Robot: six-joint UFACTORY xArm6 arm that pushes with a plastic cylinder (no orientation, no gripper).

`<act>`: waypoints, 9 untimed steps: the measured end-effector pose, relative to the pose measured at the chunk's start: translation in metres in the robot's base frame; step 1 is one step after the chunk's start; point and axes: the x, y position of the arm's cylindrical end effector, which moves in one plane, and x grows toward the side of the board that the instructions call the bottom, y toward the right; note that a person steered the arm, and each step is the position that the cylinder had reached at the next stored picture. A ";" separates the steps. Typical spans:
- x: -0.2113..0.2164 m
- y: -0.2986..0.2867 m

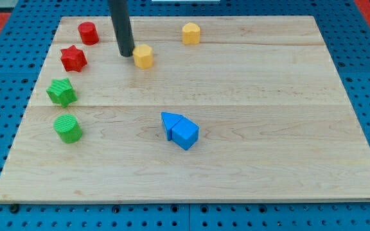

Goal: Move the blue triangle to the center

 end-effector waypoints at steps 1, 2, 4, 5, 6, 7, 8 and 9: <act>0.024 0.026; 0.022 0.064; 0.055 0.036; 0.130 0.024; 0.187 0.029; 0.204 0.053; 0.185 0.096; 0.171 0.084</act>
